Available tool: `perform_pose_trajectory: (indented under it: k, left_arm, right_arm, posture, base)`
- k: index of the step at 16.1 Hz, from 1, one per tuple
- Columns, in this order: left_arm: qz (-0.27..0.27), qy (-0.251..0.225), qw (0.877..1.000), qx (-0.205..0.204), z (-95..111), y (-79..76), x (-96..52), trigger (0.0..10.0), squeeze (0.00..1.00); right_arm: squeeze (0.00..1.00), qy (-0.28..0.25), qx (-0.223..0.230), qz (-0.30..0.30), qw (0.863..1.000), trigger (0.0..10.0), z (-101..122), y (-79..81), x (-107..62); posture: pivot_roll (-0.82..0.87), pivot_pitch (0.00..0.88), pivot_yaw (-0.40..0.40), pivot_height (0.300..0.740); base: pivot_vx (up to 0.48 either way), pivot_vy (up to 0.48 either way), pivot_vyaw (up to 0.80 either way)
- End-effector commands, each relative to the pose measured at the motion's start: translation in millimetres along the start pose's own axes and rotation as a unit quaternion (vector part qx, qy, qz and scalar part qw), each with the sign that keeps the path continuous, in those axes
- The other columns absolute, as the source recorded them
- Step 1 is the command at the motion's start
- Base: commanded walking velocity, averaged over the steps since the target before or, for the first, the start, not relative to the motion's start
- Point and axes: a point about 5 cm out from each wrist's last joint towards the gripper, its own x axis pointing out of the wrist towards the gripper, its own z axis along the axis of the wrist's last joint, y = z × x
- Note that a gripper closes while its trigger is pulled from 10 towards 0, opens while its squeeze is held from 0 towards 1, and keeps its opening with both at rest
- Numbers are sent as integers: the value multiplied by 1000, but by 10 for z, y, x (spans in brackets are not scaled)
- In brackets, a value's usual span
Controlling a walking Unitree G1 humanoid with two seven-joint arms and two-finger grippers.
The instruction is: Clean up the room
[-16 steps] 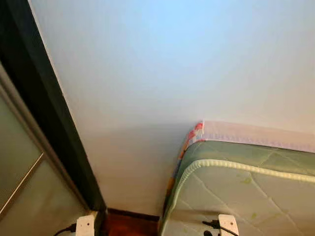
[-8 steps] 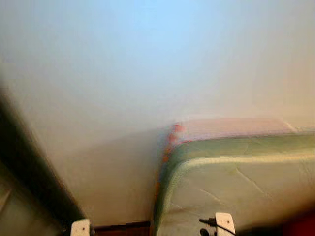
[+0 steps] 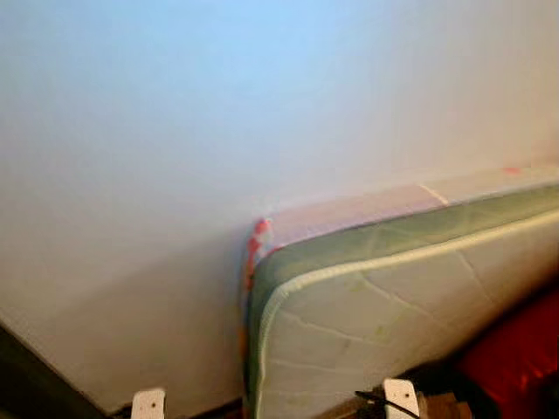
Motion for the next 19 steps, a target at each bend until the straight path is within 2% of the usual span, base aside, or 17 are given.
perform_pose_trajectory:
  k: [1,4,12,15,19]
  left_arm:
    - [-15,-21,999,-30,544,-119,152,10000,0]
    - [-15,-20,999,-29,535,-113,150,10000,0]
    - [-15,-18,999,-26,516,-105,146,10000,0]
    - [-14,-19,1000,-12,511,-99,144,10000,0]
    - [-14,-17,1000,-10,497,-94,142,10000,0]
  right_arm:
    - [0,-22,64,20,997,10000,705,-289,80]
    - [0,-24,63,17,998,10000,707,-293,80]
    - [0,-32,75,13,997,10000,715,-294,79]
    - [0,-30,71,12,997,10000,713,-297,79]
    - [0,-26,65,12,997,10000,710,-301,79]
  posture:
    - [144,0,-107,740]
    - [145,0,-108,740]
    - [145,0,-110,740]
    - [145,0,-111,740]
    - [145,0,-112,740]
  base:
    - [0,0,-788]
    - [0,0,-733]
    - [0,0,0]
    - [0,0,0]
    - [0,-442,0]
